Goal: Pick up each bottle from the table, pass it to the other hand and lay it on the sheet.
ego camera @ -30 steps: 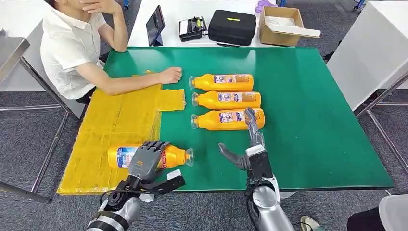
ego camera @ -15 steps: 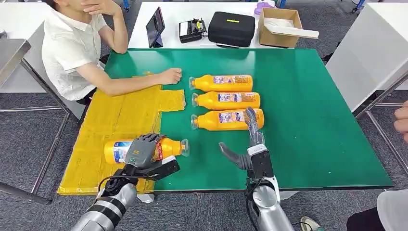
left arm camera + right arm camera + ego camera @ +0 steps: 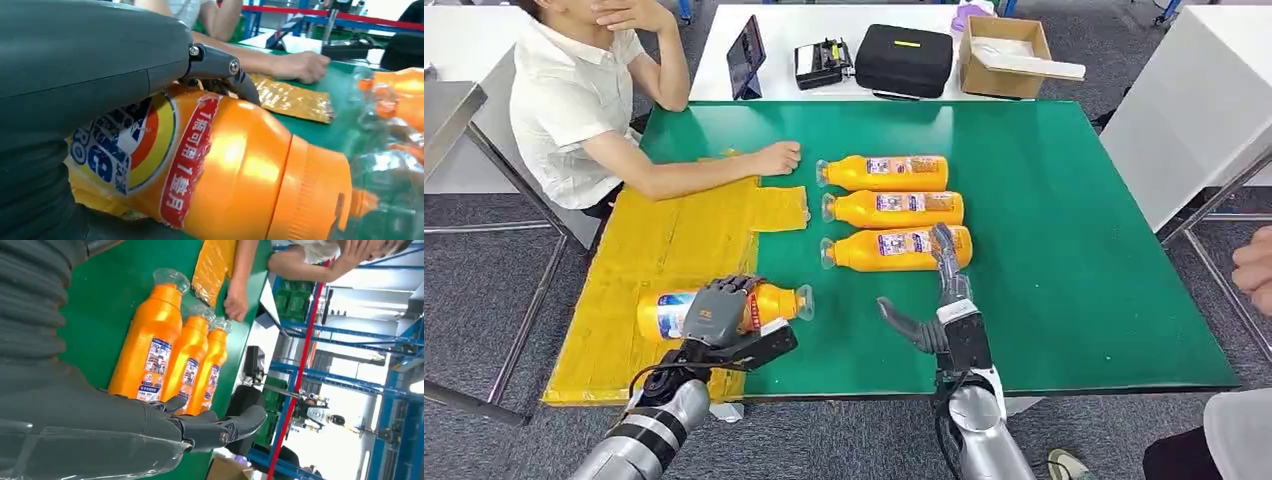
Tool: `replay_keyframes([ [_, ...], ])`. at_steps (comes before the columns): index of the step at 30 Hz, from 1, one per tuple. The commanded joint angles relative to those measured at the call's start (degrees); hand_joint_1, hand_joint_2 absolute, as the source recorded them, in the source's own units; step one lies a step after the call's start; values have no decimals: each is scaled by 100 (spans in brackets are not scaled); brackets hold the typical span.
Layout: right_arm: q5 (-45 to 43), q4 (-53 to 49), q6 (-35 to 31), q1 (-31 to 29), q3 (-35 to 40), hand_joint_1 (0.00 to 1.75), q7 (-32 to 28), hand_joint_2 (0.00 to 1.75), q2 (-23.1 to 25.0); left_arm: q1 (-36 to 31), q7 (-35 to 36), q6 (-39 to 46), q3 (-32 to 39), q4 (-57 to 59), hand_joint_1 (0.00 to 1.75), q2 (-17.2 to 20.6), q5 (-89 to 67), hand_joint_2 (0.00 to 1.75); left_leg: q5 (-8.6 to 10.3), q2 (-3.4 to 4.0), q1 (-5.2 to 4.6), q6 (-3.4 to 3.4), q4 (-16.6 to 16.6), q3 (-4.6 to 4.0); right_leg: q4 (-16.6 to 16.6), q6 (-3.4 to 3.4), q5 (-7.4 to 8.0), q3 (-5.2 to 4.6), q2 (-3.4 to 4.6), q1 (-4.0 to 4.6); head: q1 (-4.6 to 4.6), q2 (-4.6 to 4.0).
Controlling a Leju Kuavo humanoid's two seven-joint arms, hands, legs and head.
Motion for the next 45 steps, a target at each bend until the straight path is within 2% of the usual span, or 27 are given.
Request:
replay_keyframes([
  [1, 40, 330, 26, -128, -155, 0, 45, 175, -16, -149, 182, -563, -118, 856, 0, 58, -217, 175, -5, 12, 3, -1, -5, 14, -7, -17, -2, 12, 5, 6, -2, 0],
  [8, 12, 620, 103, -216, -240, 0, 42, 175, -23, -251, -25, -1601, -364, 1294, 0, 246, -157, 175, -2, 15, 1, -1, -10, 28, -11, -14, 3, 33, 13, 4, 0, 0],
  [19, -26, 726, 119, -259, -342, 0, 6, 175, -71, -294, -159, -1658, -490, 1394, 0, 269, -137, 175, -1, 29, 4, -2, -18, 75, -20, -27, 8, 77, 23, 9, 0, 0],
  [22, -37, 749, 137, -258, -349, 0, -12, 175, -65, -273, -219, -1262, -460, 1280, 0, 223, -110, 175, -1, 25, 2, -1, -17, 78, -17, -22, 6, 81, 22, 6, 0, 0],
  [24, -41, 743, 145, -241, -342, 0, -20, 175, -60, -139, -436, -174, -358, 928, 0, 143, -53, 175, -2, 25, 2, -1, -16, 76, -16, -24, 5, 79, 20, 7, 0, 0],
  [25, -45, 734, 139, -228, -344, 0, -23, 175, -57, -97, -490, 102, -241, 826, 0, 83, 52, 175, -2, 17, 0, 0, -15, 77, -14, -19, 2, 81, 15, 4, 0, 0],
  [27, -52, 793, 128, -232, -293, 0, -58, 175, -44, 78, -1053, 1542, 76, 308, 0, -110, 328, 175, -2, 13, 4, 0, -12, 70, -14, -22, 2, 77, 9, 8, 0, 0],
  [28, -55, 835, 115, -248, -273, 0, -74, 175, -36, 102, -1188, 1707, 115, 175, 0, -146, 413, 175, -2, 0, 0, 1, -7, 69, -7, -14, -3, 77, 0, 3, 0, 0],
  [30, -56, 860, 99, -254, -261, 0, -86, 175, -19, 56, -1177, 1651, 101, 149, 0, -169, 413, 175, -1, -2, 6, 1, 2, 47, -3, -17, -2, 56, -5, 9, 0, 0],
  [32, -93, 1017, 62, -347, -161, 0, -139, 175, -29, 383, -2132, 1806, 816, -678, 0, -395, 614, 175, 3, 0, 7, 5, 2, 24, -3, -18, -1, 32, -5, 10, 0, 0],
  [33, -109, 1060, 52, -374, -143, 0, -151, 175, -25, 346, -2196, 1806, 840, -555, 0, -436, 641, 175, 9, 1, 3, 9, 0, 9, -4, -13, 1, 19, -2, 5, 2, 0],
  [35, -130, 1126, 36, -421, -93, 0, -176, 175, -31, 295, -1949, 1806, 780, -460, 0, -421, 236, 175, 2, 14, 7, 8, 3, 5, -4, -15, 1, 18, 8, 10, 0, 0],
  [40, -151, 1015, 4, -357, -137, 0, -178, 175, -96, 298, -1980, 1806, 698, -128, 0, -431, 320, 175, 3, 9, 4, 6, -2, -2, -6, -12, 1, 8, 4, 7, 0, 0],
  [45, -107, 996, -19, -338, -114, 0, -163, 175, -84, 407, -2114, 1806, 657, -406, 0, -487, 375, 175, -1, 15, 8, 7, 5, -8, -3, -20, -2, 0, 6, 12, 0, 0],
])
